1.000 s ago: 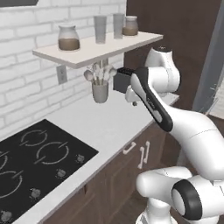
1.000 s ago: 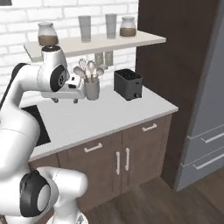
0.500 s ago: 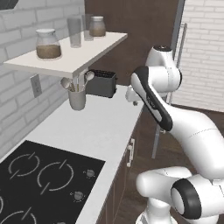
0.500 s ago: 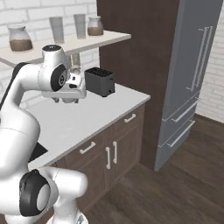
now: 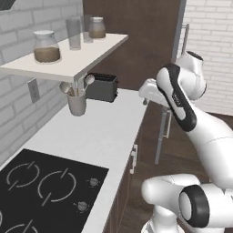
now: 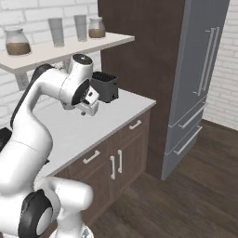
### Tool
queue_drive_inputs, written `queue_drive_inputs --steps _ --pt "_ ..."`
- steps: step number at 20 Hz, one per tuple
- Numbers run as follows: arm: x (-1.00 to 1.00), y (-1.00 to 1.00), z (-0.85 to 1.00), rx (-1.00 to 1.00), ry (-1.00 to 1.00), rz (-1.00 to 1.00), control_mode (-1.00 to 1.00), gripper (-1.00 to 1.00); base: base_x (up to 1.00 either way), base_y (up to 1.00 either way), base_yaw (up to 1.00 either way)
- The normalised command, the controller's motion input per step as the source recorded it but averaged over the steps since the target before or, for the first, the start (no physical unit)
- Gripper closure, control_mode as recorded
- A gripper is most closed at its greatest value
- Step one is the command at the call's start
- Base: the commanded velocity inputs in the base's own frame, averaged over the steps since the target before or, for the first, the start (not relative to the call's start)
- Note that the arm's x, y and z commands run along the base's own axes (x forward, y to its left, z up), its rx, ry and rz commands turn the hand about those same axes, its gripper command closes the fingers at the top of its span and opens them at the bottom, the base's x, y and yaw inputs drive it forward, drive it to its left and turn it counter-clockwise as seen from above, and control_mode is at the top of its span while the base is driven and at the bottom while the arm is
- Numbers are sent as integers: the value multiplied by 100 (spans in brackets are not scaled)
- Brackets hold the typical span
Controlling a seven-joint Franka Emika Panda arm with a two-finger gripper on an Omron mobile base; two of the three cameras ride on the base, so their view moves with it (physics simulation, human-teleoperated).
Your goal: Take a straw from the drawer in front and place it inside the glass cup on the dining counter.
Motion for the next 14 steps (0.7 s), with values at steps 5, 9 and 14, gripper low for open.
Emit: queue_drive_inputs --steps 5,9,14 --pt "-1 -81 -47 51 0 -6 -100 -100 0 0 0" --pt "-1 -73 -86 46 -1 0 -100 -100 0 0 0" --pt "2 -33 -99 34 -2 0 -100 -100 0 0 0"
